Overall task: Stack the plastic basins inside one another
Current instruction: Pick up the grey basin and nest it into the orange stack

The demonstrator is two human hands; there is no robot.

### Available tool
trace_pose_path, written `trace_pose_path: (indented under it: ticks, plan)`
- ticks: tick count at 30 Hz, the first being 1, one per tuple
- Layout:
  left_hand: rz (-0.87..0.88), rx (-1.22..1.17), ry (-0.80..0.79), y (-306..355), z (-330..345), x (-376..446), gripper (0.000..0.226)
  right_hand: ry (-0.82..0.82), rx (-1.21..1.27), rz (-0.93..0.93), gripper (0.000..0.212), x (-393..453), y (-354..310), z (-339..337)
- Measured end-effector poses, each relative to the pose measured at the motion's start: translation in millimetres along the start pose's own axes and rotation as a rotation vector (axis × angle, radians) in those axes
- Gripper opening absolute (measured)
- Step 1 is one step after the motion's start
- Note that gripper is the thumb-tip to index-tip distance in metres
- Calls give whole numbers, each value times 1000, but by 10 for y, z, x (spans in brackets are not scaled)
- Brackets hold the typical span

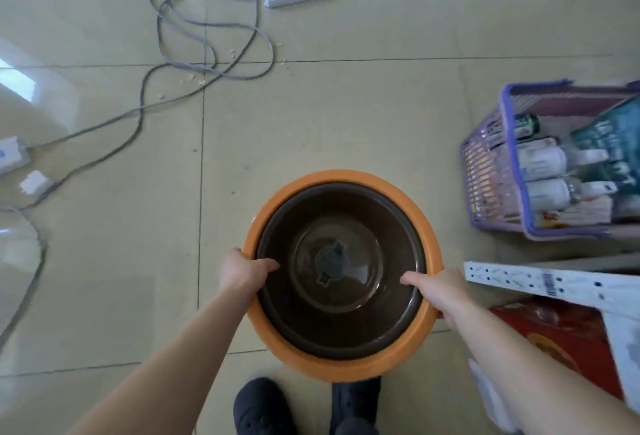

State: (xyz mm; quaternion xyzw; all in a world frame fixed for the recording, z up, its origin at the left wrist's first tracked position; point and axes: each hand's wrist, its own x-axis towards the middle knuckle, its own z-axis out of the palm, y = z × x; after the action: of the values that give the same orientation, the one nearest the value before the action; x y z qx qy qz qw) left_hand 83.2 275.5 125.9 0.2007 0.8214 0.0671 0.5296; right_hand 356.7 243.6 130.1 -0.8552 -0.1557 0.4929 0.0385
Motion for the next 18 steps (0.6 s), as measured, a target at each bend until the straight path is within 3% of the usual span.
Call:
trace_pose_path:
  ticks: [3, 7, 9, 11, 18]
  plan:
    - [60, 89, -51, 356, 508, -308, 51, 46, 60, 63, 55, 80, 253, -616]
    - [139, 204, -112, 686, 1185, -501, 50, 52, 170, 113, 47, 284, 563, -1225]
    - [164, 252, -122, 783, 1482, -494, 49, 46, 213, 128, 30, 405, 690, -1377]
    - [189, 304, -124, 847, 1726, -404, 49, 48, 243, 134, 25, 588, 802, -1416]
    - [228, 422, -129, 788, 2205, 176, 47, 95, 364, 185, 41, 1285, 1143, -1050]
